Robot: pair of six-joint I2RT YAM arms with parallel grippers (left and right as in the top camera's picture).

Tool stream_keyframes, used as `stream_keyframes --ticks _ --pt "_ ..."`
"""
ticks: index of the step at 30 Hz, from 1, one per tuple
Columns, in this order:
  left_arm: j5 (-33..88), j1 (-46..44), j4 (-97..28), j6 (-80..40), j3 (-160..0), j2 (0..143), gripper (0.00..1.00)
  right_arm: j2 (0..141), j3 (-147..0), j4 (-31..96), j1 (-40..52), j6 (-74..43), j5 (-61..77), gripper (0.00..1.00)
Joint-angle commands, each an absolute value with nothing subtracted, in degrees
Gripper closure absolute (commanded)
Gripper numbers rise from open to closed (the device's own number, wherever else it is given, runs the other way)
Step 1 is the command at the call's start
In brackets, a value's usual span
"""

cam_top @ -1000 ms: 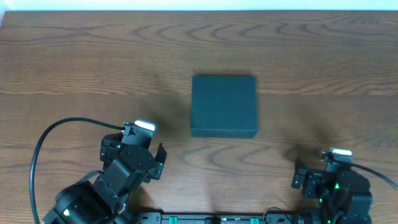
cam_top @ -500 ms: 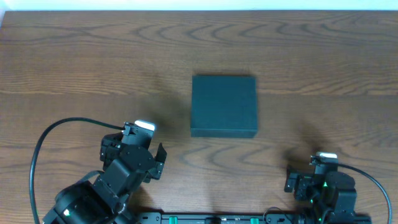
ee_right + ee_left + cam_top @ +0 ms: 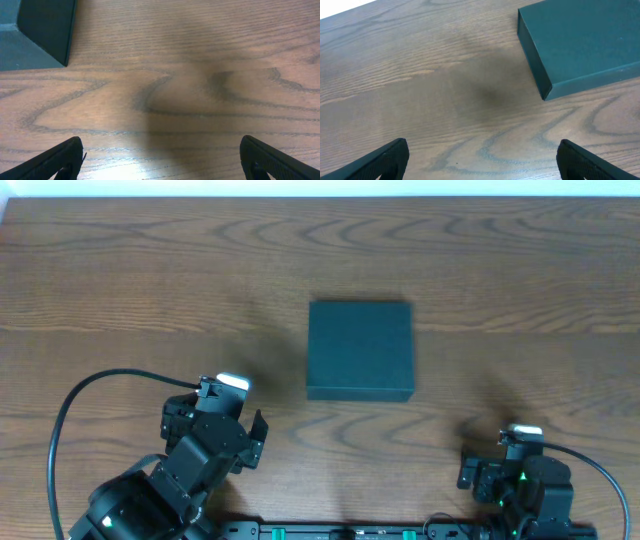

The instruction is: Pack container

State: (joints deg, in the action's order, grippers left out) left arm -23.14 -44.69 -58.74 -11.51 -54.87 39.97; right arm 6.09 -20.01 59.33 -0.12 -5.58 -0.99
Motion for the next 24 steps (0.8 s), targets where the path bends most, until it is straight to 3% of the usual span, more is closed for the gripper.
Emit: stream_keyframes --ticks 1,12,15,20,24 --pt "-24.34 -44.64 -58.94 -10.48 -54.92 39.86 0.05 5.56 -19.59 59.55 -0.56 -4.82 -0.6 0.01" --pt "-24.51 -44.64 -59.4 -10.0 -54.85 39.75 0.05 5.56 -19.59 59.55 -0.56 -4.82 -0.6 0.01" --pt "-19.92 -44.62 -60.23 -8.97 -53.54 38.22 0.05 5.56 -19.59 59.55 -0.56 -4.82 -0.6 0.01" --pt "-14.72 -43.9 -55.81 -4.27 -43.13 30.7 0.05 5.56 -19.59 59.55 -0.56 -4.82 -0.6 0.01" --pt "-12.78 -36.05 -52.27 -10.02 -33.28 22.37 0.05 5.56 -19.59 59.55 -0.56 -4.82 -0.6 0.01"
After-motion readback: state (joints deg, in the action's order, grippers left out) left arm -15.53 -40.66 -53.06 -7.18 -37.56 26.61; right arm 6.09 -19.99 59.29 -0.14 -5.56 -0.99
